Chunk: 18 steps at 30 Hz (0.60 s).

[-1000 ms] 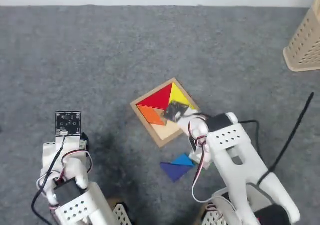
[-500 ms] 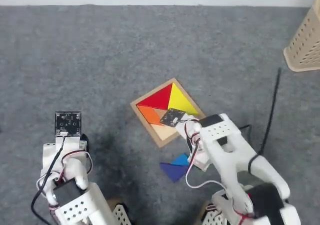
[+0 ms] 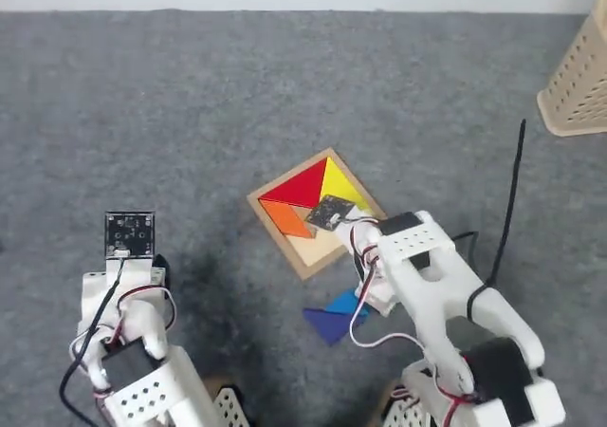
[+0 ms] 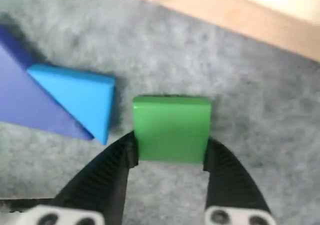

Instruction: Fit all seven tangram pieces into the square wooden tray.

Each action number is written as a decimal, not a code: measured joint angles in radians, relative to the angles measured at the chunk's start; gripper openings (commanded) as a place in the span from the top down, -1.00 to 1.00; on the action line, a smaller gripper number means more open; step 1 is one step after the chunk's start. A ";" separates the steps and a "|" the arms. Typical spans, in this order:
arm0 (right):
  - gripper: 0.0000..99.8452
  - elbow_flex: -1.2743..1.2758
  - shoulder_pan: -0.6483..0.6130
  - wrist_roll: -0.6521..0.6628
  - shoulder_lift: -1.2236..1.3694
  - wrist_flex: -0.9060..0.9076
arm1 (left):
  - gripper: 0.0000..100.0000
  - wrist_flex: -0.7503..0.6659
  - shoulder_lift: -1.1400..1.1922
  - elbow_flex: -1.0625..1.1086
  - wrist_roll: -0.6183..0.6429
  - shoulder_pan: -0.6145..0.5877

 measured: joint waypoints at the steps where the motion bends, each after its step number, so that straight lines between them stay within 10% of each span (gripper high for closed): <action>1: 0.83 -0.012 0.003 0.000 0.003 0.006 | 0.56 0.000 0.000 0.000 0.000 0.000; 10: 0.84 -0.327 -0.005 0.003 0.017 0.239 | 0.56 0.000 0.000 0.000 0.000 0.000; 18: 0.83 -0.496 -0.006 0.275 0.032 0.229 | 0.56 0.000 0.000 0.000 0.000 0.000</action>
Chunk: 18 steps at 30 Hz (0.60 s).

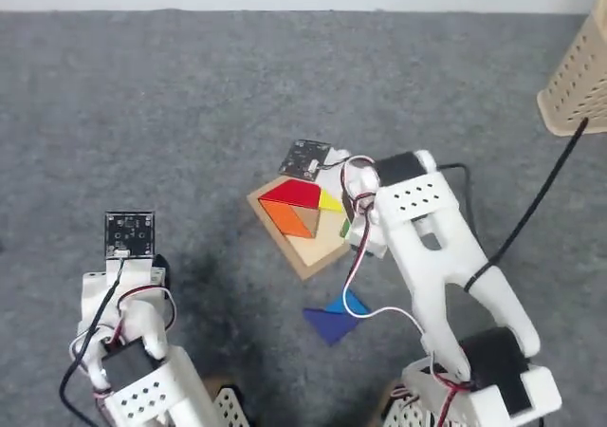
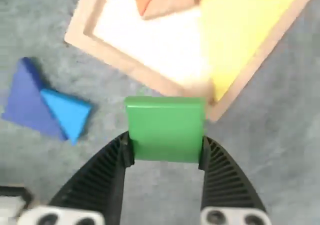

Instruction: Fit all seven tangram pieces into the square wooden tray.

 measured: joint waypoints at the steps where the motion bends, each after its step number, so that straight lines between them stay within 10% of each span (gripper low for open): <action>1: 0.83 -0.002 0.000 0.020 0.000 -0.020 | 0.56 0.000 0.000 0.000 0.000 0.000; 18: 0.75 -0.253 -0.044 0.049 0.419 -0.078 | 0.56 0.000 0.000 0.000 0.000 0.000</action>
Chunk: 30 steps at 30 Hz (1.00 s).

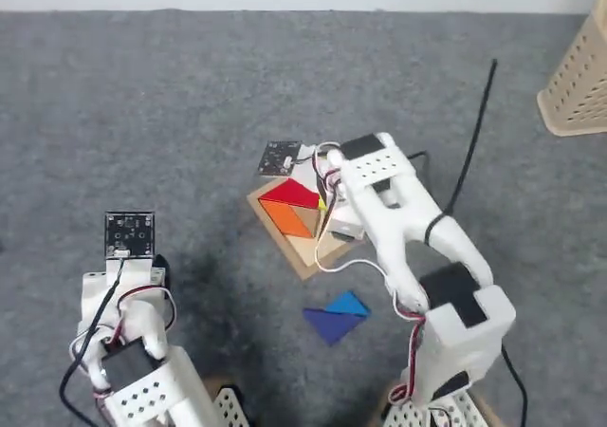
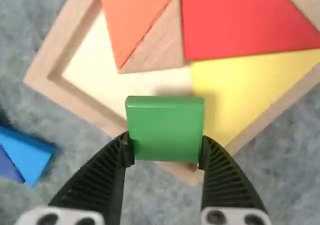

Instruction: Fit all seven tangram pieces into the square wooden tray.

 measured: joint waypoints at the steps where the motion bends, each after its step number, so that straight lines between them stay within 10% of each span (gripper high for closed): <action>1: 0.71 -0.015 0.000 0.000 0.009 0.009 | 0.56 0.000 0.000 0.000 0.000 0.000; 16: 0.52 -0.032 -0.060 -0.025 0.020 0.034 | 0.56 0.000 0.000 0.000 0.000 0.000; 30: 0.89 -0.055 -0.002 -0.270 -0.055 0.035 | 0.56 0.000 0.000 0.000 0.000 0.000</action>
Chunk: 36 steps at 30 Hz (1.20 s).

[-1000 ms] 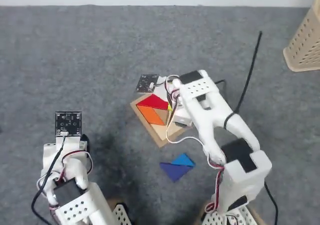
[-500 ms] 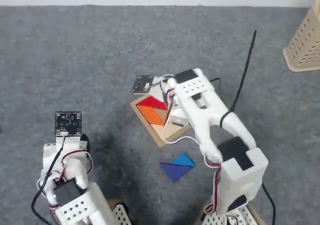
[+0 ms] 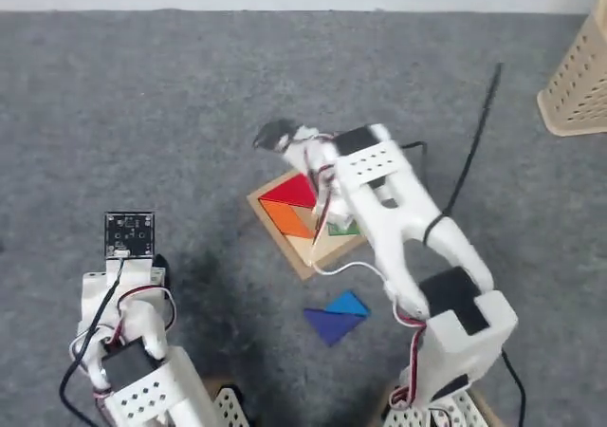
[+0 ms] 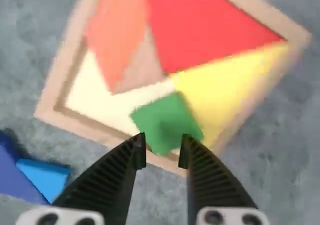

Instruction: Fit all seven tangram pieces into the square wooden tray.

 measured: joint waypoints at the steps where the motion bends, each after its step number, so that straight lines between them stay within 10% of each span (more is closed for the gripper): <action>1: 0.97 0.000 0.017 -0.038 -0.011 0.000 | 0.56 0.000 0.000 0.000 0.000 0.000; 10: 0.99 0.077 0.172 -0.256 -0.028 -0.068 | 0.56 0.000 0.000 0.000 0.000 0.000; 36: 0.99 0.236 -0.017 -0.342 -0.273 -0.124 | 0.56 0.000 0.000 0.000 0.000 0.000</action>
